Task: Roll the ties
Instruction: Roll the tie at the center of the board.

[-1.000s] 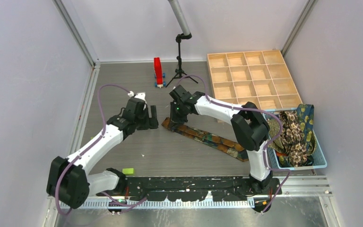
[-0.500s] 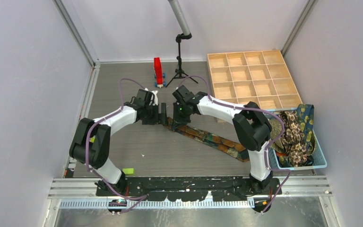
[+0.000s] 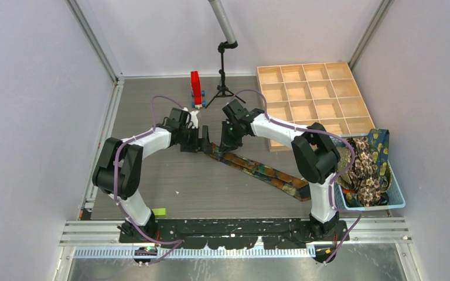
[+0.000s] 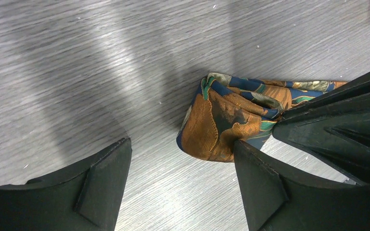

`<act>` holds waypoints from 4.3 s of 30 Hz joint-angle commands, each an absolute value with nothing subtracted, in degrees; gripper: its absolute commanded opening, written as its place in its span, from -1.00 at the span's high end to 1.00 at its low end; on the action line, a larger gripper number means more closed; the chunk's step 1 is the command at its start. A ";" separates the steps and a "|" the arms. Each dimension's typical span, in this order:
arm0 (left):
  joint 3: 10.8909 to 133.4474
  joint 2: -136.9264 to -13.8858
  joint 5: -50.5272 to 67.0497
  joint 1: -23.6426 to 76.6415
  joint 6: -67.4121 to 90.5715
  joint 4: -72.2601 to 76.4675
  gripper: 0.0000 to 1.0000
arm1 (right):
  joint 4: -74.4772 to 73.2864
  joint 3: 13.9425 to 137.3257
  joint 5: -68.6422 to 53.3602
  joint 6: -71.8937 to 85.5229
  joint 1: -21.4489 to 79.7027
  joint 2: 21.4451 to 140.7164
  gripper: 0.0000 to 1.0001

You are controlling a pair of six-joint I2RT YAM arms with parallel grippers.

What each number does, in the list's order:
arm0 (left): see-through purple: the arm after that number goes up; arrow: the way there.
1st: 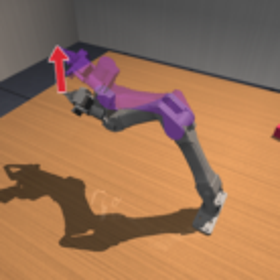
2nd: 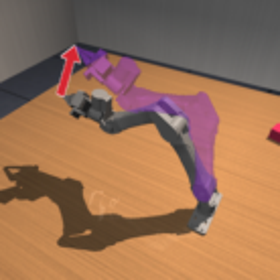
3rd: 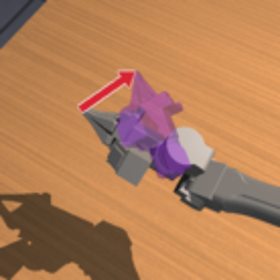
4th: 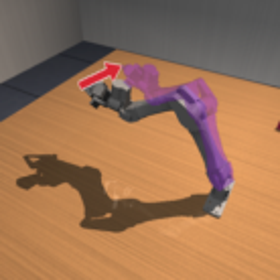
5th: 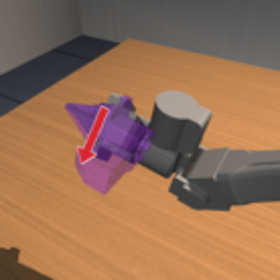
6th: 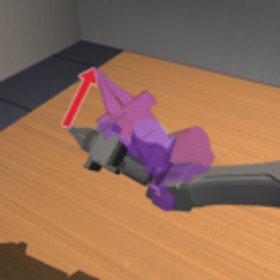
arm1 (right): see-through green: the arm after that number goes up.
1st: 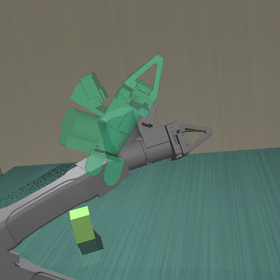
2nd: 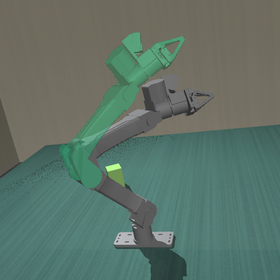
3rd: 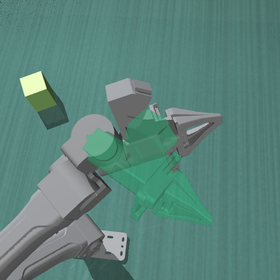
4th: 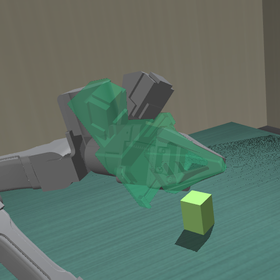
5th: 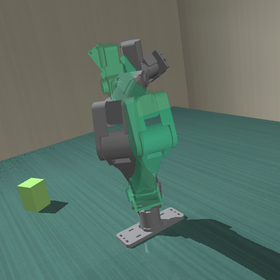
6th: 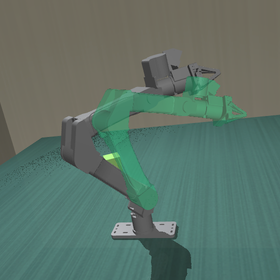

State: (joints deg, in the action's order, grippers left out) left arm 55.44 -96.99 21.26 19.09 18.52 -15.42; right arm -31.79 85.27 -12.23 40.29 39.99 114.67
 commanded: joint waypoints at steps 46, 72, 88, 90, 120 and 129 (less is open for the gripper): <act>57.93 -105.14 42.09 18.56 17.38 -7.33 0.53 | -32.25 88.85 -16.90 34.89 36.47 119.93 0.55; 39.44 -80.29 17.64 25.25 38.87 -8.19 0.85 | -20.19 63.92 -20.16 36.09 39.42 104.93 0.30; 35.06 -71.20 13.63 25.49 36.75 -12.93 0.88 | -25.96 73.09 -15.55 35.41 43.20 103.25 0.32; 35.51 -70.20 12.96 25.57 35.77 -14.14 0.89 | -26.12 74.39 -15.56 35.69 44.35 103.18 0.32; 41.74 -66.65 4.40 26.26 30.41 -25.96 0.97 | -16.36 85.47 -22.72 43.49 51.41 118.62 0.62; 44.36 -70.86 -5.23 32.57 32.28 -27.13 1.00 | -16.23 87.70 -23.25 43.76 51.37 120.06 0.62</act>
